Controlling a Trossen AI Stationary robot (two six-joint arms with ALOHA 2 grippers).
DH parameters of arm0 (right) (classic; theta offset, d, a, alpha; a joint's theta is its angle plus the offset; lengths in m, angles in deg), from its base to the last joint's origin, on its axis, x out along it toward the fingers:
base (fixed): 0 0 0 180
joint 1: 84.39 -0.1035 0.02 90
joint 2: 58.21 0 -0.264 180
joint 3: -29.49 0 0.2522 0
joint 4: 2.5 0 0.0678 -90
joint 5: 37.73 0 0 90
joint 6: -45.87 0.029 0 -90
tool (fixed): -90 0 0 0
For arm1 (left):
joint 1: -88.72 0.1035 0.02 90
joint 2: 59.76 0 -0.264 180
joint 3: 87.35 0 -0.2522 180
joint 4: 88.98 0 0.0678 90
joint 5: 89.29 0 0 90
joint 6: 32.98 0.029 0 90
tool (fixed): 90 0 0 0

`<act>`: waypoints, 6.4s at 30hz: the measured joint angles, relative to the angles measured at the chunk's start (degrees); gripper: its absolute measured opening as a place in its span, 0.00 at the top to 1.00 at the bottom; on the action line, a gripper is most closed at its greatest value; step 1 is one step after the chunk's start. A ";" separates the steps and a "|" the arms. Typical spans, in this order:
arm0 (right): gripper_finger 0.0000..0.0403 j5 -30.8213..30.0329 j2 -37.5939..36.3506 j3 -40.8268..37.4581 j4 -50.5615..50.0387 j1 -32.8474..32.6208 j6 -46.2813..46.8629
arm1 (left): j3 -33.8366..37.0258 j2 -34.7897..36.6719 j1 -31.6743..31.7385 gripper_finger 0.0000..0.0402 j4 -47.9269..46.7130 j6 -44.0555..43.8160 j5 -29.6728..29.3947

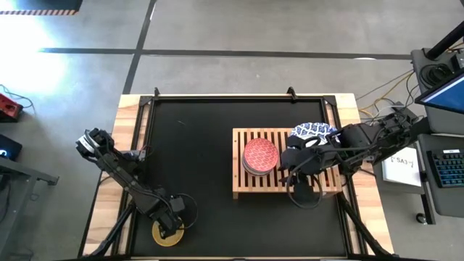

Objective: Place and stack bowls onto a shelf
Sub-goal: Stack the small blue and yellow bowl on top of the small gray and orange bowl, then return to Home Position

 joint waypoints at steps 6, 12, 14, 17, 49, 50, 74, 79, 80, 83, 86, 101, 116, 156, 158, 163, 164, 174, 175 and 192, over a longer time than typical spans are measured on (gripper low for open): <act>0.62 0.02 0.00 -0.01 0.02 0.00 0.00 | -0.46 -0.37 0.12 0.47 0.15 3.06 1.44; 0.62 0.01 0.00 0.00 0.00 0.00 -0.02 | -2.27 0.34 0.89 0.67 -0.11 8.72 1.74; 0.62 0.02 0.00 -0.01 -0.01 0.00 -0.01 | -2.47 0.42 1.14 0.75 -0.02 10.40 1.71; 0.62 0.02 0.00 -0.01 -0.11 0.00 -0.02 | -2.46 0.42 1.91 0.88 -0.15 11.54 1.75; 0.62 0.13 -0.07 0.00 -4.93 0.00 -6.22 | -37.74 1.43 15.66 0.98 -13.92 49.16 -20.82; 0.62 0.12 -0.09 -0.01 -4.92 0.00 -6.33 | -39.63 1.43 16.36 0.98 -14.56 49.77 -23.55; 0.62 0.11 -2.23 -0.01 -5.00 -0.37 -6.10 | -69.64 -5.87 40.11 0.98 -14.98 53.58 -20.71; 0.62 0.09 -2.69 -0.01 -6.87 -0.37 -6.02 | -76.30 -11.87 42.12 0.98 -19.04 55.55 -18.02; 0.62 0.09 -2.76 0.00 -6.98 -0.37 -6.00 | -77.54 -13.21 42.40 0.98 -19.51 55.89 -17.29; 0.62 0.09 -2.80 -0.01 -7.06 -0.37 -6.03 | -81.44 -17.15 42.85 0.98 -20.06 59.09 -16.87; 0.62 0.07 -2.84 -0.01 -7.10 -0.37 -6.05 | -85.58 -20.13 43.56 0.98 -21.55 61.42 -16.41; 0.62 0.07 -3.37 -0.01 -7.74 -0.37 -6.45 | -82.99 -20.37 46.60 0.91 -22.35 61.87 -15.68; 0.62 0.05 -3.43 -0.01 -7.89 -0.37 -6.49 | -82.81 -20.28 46.64 0.75 -23.03 62.02 -15.56; 0.62 -12.30 -42.36 -42.71 25.00 -0.35 -13.94 | -74.70 -7.87 31.81 0.74 -46.50 40.17 -51.50; 0.62 -11.85 -44.24 -45.00 26.11 -0.37 -14.00 | -68.67 -5.10 31.42 0.74 -44.60 38.04 -51.52; 0.62 -11.57 -48.73 -49.10 29.18 -0.37 -14.06 | -51.54 4.20 31.00 0.74 -32.84 37.11 -51.38; 0.62 -10.87 -49.58 -49.63 30.17 -0.35 -14.41 | -48.02 6.44 30.99 0.74 -29.65 37.72 -51.35; 0.62 -10.08 -54.47 -53.78 43.52 -0.37 -21.84 | -15.02 27.06 30.94 0.74 3.40 45.92 -50.88; 0.62 -10.28 -54.51 -54.31 43.94 -0.35 -22.20 | -11.96 28.69 30.93 0.74 6.89 46.86 -50.85; 0.62 -23.58 -55.25 -62.65 58.67 -0.31 -29.62 | 23.21 45.77 30.99 0.74 49.46 59.09 -48.71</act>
